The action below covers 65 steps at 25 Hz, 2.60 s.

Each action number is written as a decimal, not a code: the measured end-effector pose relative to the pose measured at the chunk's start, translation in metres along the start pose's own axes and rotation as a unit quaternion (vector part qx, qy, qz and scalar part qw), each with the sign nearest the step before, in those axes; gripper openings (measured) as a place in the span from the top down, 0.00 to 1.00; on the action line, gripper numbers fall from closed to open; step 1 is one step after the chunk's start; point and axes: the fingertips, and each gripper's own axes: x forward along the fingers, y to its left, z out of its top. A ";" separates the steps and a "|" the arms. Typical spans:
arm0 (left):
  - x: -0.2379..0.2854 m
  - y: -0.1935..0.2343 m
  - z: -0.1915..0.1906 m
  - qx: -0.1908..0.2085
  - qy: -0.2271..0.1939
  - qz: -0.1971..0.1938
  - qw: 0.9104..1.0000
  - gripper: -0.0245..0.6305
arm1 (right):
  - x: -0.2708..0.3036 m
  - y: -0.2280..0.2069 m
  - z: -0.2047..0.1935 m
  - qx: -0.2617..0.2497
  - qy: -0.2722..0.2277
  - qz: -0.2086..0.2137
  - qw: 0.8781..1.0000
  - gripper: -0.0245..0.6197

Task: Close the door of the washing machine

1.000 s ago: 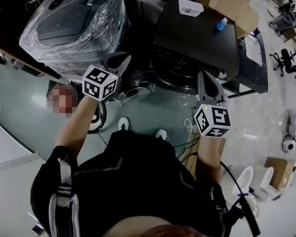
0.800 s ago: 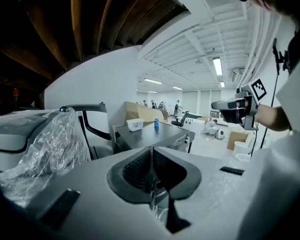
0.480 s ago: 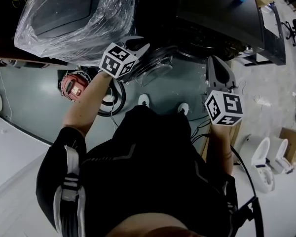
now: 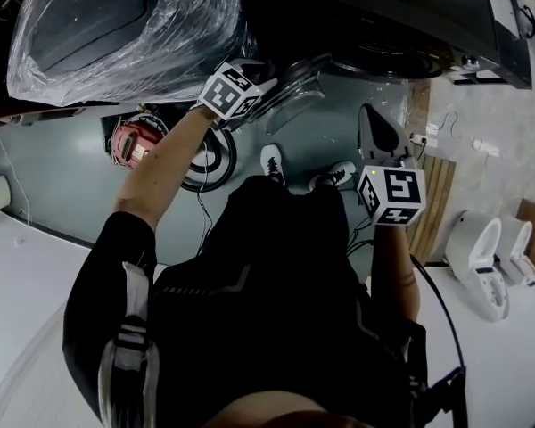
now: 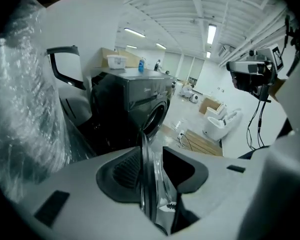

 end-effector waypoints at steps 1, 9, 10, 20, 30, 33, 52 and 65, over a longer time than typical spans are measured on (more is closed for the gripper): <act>0.008 0.002 -0.008 -0.001 0.010 -0.003 1.000 0.77 | 0.003 0.004 -0.007 0.003 0.007 0.003 1.000 0.95; 0.058 0.021 -0.053 -0.012 0.046 -0.008 0.999 0.77 | 0.030 0.018 -0.071 0.012 0.061 0.013 0.998 0.95; 0.061 0.021 -0.057 -0.012 0.053 -0.012 0.998 0.76 | 0.035 0.020 -0.079 0.017 0.064 0.014 0.998 0.96; 0.082 0.017 -0.078 0.031 0.094 -0.038 0.994 0.76 | 0.073 0.049 -0.127 0.037 0.092 0.043 0.994 0.95; 0.081 0.015 -0.079 0.021 0.081 -0.031 0.996 0.76 | 0.077 0.057 -0.161 0.040 0.120 0.047 0.991 0.95; 0.081 0.011 -0.080 0.025 0.078 -0.017 0.997 0.76 | 0.074 0.055 -0.173 0.032 0.128 0.043 0.990 0.95; 0.104 -0.057 -0.073 -0.037 0.096 0.024 0.994 0.76 | 0.021 0.012 -0.228 0.080 0.156 -0.003 0.985 0.95; 0.133 -0.107 -0.057 -0.064 0.115 0.024 0.991 0.71 | -0.011 -0.022 -0.247 0.115 0.155 -0.031 0.981 0.95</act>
